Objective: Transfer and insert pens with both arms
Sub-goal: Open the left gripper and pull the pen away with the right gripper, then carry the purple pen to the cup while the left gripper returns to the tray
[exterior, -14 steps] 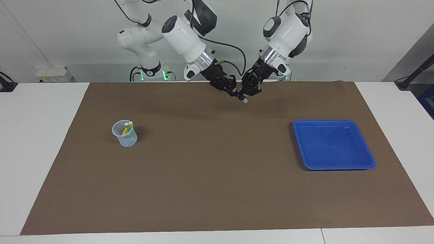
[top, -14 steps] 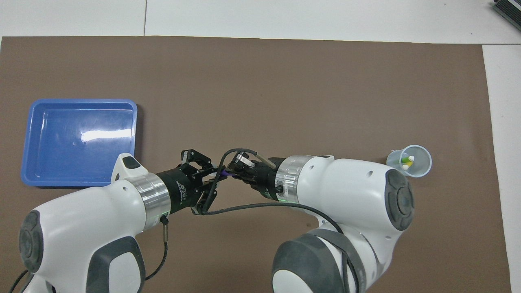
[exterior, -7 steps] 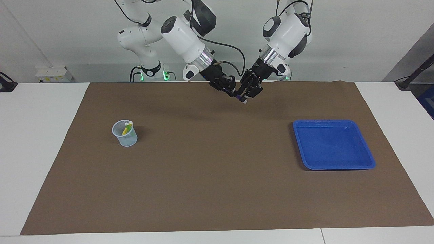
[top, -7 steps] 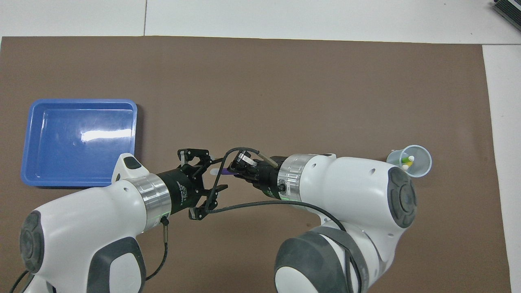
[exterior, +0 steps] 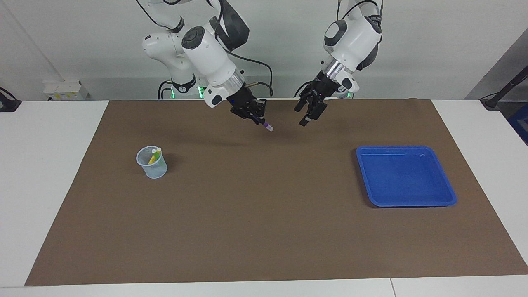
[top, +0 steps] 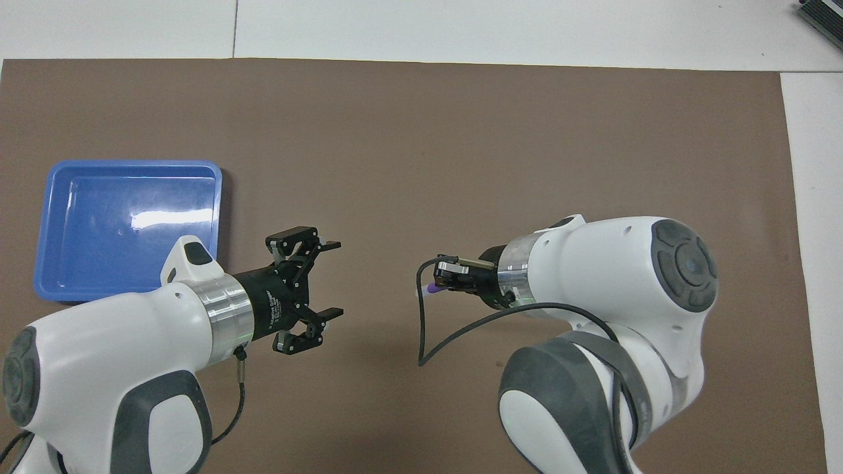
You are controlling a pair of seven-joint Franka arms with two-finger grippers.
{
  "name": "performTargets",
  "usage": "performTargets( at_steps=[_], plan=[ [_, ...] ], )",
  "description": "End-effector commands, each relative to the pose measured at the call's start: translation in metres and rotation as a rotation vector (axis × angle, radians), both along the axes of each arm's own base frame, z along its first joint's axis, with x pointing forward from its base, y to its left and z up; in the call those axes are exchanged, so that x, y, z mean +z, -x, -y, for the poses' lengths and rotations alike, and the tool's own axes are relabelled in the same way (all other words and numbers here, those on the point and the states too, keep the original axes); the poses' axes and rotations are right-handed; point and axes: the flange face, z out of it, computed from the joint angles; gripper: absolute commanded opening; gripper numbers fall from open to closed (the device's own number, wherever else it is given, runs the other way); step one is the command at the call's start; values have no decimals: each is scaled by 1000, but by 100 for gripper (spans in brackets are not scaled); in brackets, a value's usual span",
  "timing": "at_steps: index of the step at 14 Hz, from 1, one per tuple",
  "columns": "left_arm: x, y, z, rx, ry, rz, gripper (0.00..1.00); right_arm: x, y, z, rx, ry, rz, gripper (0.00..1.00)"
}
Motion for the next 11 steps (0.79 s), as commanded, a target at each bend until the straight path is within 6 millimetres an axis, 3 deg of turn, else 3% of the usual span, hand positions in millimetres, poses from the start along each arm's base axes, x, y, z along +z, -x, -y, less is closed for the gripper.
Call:
performTargets(
  at_steps=[1,6,11],
  plan=[
    [-1,3,-43,-150,-41,30,100,-1,-2,35,117,92,26,0],
    [-10,-3,-132,-463,-174,89,100,0,-17,91,297,322,67,0],
    [-11,-1,-189,-840,-382,133,100,17,-38,185,564,415,94,0]
  ],
)
